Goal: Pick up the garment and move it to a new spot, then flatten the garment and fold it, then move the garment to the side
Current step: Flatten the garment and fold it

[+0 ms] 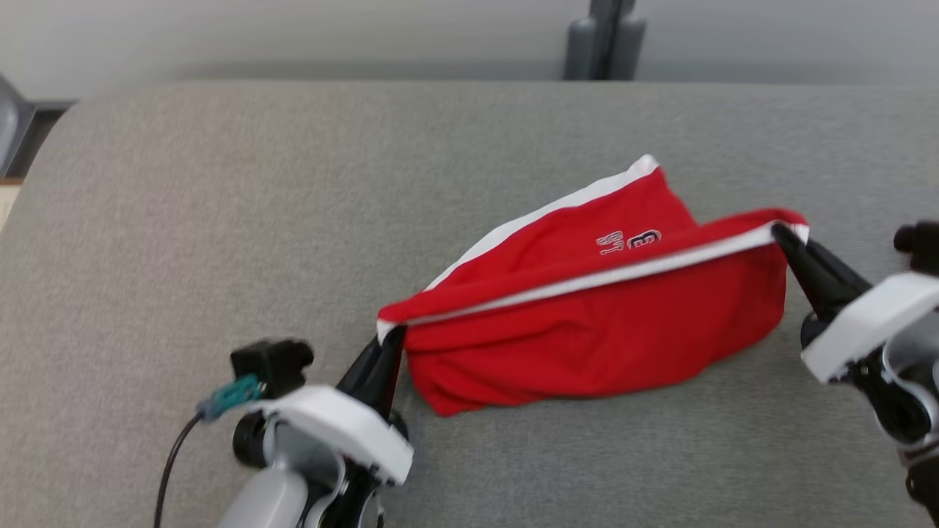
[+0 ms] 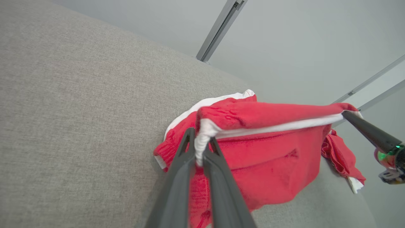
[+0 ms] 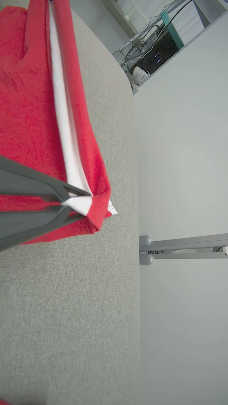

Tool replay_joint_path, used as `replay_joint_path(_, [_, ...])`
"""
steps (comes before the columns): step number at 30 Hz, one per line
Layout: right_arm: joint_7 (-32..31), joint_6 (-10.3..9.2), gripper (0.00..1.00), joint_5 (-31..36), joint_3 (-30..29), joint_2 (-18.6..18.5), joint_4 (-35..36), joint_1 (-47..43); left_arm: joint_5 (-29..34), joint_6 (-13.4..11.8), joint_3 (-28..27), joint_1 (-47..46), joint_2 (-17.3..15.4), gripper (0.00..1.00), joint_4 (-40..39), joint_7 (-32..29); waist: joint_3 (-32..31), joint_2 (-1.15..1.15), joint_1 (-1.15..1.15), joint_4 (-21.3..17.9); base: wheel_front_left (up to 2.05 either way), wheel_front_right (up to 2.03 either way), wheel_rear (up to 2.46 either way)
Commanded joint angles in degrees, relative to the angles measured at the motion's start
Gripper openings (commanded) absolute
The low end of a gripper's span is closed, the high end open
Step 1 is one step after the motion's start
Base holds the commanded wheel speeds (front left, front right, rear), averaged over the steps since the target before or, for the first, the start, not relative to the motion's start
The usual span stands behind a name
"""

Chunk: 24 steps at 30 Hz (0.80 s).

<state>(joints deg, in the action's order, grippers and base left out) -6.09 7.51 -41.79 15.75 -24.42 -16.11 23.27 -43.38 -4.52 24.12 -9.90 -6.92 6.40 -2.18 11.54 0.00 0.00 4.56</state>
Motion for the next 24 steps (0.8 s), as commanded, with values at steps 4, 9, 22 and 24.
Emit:
replay_joint_path(4, [-1.37, -0.03, 0.0, 0.6, 3.25, -0.89, -6.89, 7.8, 0.21, 0.55, 1.29, -7.15, 1.41, 0.0, 6.31, -1.39, 5.77, 0.0, 0.0, 5.37, 0.0, 0.0, 0.0])
replay_joint_path(9, [-1.22, -0.03, 0.0, 0.09, 8.37, -0.53, -15.52, 15.52, 0.7, 0.92, 2.92, -12.88, 2.81, 0.0, 13.2, -0.78, 6.67, 0.0, 0.0, 6.7, 0.0, 0.0, 0.0])
replay_joint_path(22, [2.56, -0.03, 1.0, 0.08, 17.78, 0.0, -29.37, 26.21, -1.09, 2.01, 7.07, -19.78, 3.8, 1.0, 22.48, 3.25, 7.72, 0.0, 0.0, 7.3, 0.0, 0.0, 0.0])
replay_joint_path(24, [2.36, -0.03, 1.0, 0.17, 19.77, -0.8, -29.17, 26.98, -1.71, 1.92, 7.22, -20.09, 3.85, 1.0, 22.44, 3.76, 7.97, 0.0, 0.0, 7.0, 0.0, 0.0, 0.0])
